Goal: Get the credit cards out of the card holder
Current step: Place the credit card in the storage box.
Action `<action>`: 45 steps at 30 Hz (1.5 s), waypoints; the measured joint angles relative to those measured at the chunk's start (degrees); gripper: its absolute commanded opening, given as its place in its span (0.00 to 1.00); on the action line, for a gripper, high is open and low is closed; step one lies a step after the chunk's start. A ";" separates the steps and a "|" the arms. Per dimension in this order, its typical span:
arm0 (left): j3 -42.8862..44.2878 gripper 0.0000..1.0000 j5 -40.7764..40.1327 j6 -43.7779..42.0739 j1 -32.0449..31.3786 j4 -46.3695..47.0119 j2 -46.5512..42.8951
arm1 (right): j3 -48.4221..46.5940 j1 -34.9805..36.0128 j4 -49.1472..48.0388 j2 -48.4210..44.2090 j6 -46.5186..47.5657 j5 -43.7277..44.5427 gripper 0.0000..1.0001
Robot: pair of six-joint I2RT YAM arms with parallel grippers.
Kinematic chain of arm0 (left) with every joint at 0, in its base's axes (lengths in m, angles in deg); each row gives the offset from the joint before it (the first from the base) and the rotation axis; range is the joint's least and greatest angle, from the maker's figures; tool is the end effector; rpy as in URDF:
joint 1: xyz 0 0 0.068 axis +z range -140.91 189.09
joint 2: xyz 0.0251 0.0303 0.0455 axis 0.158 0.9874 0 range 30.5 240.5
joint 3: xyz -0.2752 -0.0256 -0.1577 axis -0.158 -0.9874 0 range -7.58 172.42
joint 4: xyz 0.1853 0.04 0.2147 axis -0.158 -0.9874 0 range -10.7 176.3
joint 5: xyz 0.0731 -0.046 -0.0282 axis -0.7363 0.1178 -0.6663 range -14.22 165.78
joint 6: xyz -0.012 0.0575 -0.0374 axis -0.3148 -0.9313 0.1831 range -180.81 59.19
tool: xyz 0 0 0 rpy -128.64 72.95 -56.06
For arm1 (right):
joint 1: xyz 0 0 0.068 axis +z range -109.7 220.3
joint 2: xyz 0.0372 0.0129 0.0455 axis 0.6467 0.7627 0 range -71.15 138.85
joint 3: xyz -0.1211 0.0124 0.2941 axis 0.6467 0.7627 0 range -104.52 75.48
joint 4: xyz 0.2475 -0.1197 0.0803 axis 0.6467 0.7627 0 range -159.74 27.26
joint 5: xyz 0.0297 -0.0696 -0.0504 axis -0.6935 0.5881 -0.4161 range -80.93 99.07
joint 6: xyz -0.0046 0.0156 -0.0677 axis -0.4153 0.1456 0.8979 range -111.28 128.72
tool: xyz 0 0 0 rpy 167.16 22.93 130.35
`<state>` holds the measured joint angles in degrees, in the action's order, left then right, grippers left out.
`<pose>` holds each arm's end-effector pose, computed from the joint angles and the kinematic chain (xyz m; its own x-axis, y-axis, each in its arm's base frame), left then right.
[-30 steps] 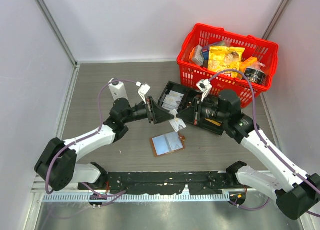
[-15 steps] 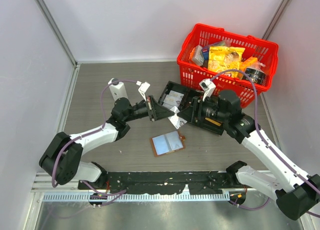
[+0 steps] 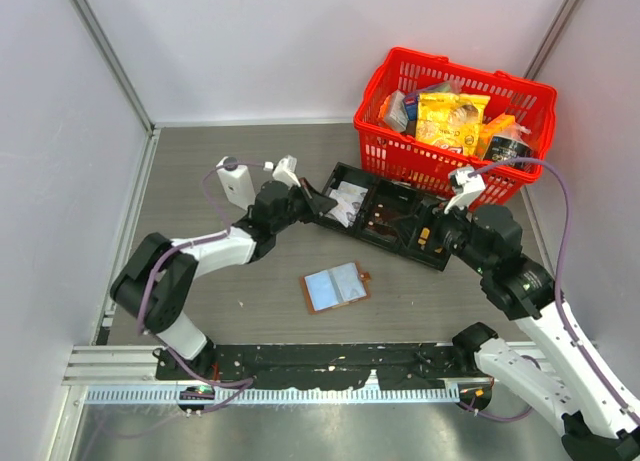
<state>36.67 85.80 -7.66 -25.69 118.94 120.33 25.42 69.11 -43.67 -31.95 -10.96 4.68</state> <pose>0.3051 -0.2239 0.2432 -0.6711 -0.4932 -0.5535 0.2733 0.5294 -0.8032 0.1385 0.0810 0.3858 -0.4000 0.1632 -0.9019 -0.4359 0.8317 0.3438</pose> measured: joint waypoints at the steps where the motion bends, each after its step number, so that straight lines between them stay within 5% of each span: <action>1: 1.73 0.00 -2.08 -0.55 0.00 -1.18 1.73 | 0.00 0.00 0.72 -0.55 0.20 0.76 0.70; 10: 16.83 0.02 -15.13 -5.07 0.04 -7.50 13.77 | 0.00 0.00 6.54 -3.85 2.73 5.99 0.71; 19: 23.50 0.08 -16.98 -6.27 -1.11 -11.54 22.71 | -0.02 0.00 8.50 -5.51 4.00 7.93 0.72; 27: 24.00 0.41 -17.09 -7.72 -2.67 -15.39 23.69 | 0.15 0.00 8.72 -4.09 4.15 7.69 0.72; 36: 23.93 0.58 -19.76 -11.08 -2.71 -23.21 16.63 | 0.50 0.00 8.74 0.70 3.91 4.98 0.75; 45: 20.06 0.60 -22.23 -13.55 -4.13 -31.87 1.16 | 3.85 0.24 7.32 6.23 1.29 2.60 0.73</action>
<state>56.73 63.58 -21.21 -29.82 87.08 121.48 29.26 69.35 -36.35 -25.72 -9.67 7.28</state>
